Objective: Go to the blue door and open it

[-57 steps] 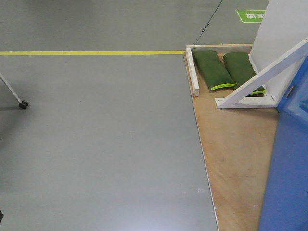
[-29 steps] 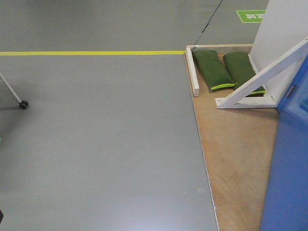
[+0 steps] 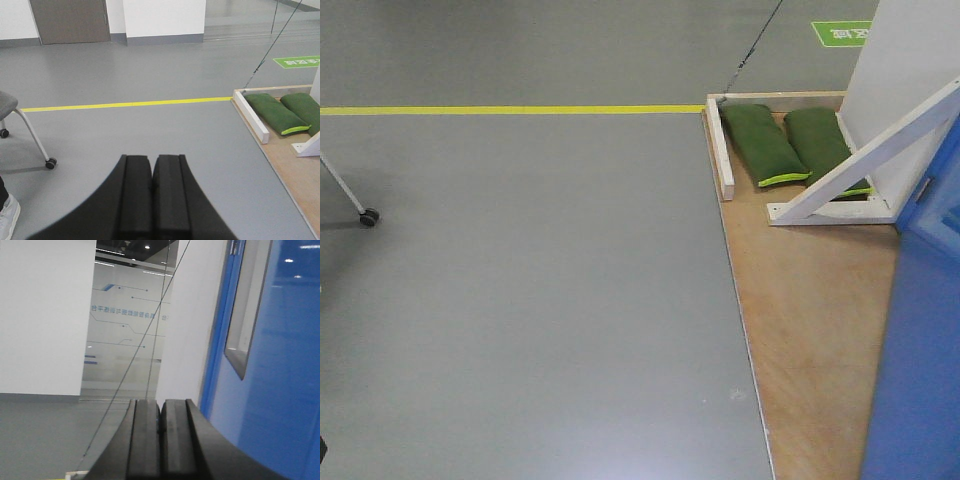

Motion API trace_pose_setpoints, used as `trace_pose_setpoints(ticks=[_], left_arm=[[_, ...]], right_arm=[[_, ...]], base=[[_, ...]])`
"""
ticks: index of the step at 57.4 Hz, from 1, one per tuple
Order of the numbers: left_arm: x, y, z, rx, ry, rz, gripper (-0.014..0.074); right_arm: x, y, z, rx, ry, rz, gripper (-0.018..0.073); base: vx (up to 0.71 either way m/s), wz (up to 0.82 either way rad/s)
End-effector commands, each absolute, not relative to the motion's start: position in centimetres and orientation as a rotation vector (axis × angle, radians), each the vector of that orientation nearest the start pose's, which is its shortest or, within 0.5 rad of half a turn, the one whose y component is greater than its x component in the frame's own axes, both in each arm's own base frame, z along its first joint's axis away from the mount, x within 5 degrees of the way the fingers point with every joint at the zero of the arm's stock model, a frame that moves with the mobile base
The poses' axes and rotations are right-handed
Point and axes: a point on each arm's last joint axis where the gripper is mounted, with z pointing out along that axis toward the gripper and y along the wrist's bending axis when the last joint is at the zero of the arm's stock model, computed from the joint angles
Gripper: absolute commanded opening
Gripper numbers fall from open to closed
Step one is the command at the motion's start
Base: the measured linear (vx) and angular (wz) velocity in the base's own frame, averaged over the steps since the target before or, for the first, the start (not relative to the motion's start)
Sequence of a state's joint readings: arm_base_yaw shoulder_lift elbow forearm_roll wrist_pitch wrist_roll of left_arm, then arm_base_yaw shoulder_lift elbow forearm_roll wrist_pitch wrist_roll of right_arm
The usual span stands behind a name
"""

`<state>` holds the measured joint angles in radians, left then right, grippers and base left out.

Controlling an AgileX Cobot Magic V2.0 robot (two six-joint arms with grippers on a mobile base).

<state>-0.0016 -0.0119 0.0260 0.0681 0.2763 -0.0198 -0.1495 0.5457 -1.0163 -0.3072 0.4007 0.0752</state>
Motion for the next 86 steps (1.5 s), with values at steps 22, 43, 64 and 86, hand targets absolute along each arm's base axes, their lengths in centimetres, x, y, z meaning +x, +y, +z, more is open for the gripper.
trace_pose_setpoints(ticks=[22,43,64,86], left_arm=[[5.4,0.1,19.7,0.029,1.651,0.033,0.0073],[5.4,0.1,19.7,0.029,1.651,0.033,0.0073],[5.4,0.1,19.7,0.029,1.651,0.033,0.0073],[5.4,0.1,19.7,0.029,1.651,0.033,0.0073]], right_arm=[[11.8,-2.5,49.8,0.066,1.393,-0.310,0.0012],[13.4,-2.7,49.8,0.086,1.428,-0.265,0.0012],[13.4,-2.7,49.8,0.086,1.428,-0.266,0.0012],[11.4,-3.0,50.7,0.018,1.367,-0.459,0.0012]], base=[[0.00,0.00],[0.00,0.00],[0.00,0.00],[0.00,0.00]])
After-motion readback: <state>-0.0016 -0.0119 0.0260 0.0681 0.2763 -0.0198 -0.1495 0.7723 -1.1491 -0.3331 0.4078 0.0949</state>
